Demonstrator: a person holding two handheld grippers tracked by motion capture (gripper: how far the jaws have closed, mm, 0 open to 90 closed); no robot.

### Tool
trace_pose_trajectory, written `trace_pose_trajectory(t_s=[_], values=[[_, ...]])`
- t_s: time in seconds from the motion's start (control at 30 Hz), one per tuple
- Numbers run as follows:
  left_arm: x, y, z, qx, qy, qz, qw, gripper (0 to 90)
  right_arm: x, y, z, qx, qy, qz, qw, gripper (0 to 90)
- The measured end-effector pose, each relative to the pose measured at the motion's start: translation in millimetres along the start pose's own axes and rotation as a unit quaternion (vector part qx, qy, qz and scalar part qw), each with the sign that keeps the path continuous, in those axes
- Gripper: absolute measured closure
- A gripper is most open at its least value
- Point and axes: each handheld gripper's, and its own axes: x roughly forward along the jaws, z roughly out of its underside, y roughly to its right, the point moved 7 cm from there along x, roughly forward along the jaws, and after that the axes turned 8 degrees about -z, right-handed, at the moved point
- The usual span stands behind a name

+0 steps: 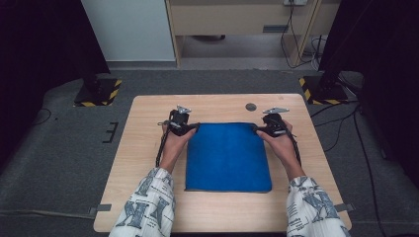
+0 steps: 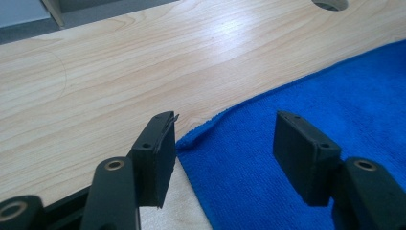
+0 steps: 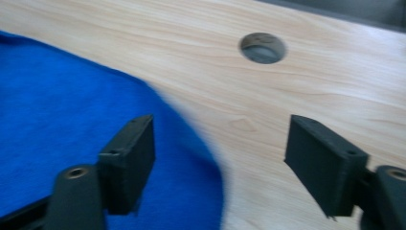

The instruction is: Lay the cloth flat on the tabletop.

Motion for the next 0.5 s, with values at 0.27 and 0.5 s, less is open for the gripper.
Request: trace_pose_trajectory(t_s=[0.27,0.5], values=[[-14.5,-2.1,-6.5,0.0,0.017,0.001,0.9999,39.6,-7.4,2.8,-0.5,-0.007,0.002,0.016,0.9998,18.6],[-26.8,-2.4,-9.6,-0.001,0.023,0.01,0.9997,33.0,-20.5,6.0,-6.1,0.002,0.017,0.014,0.9998,16.1]])
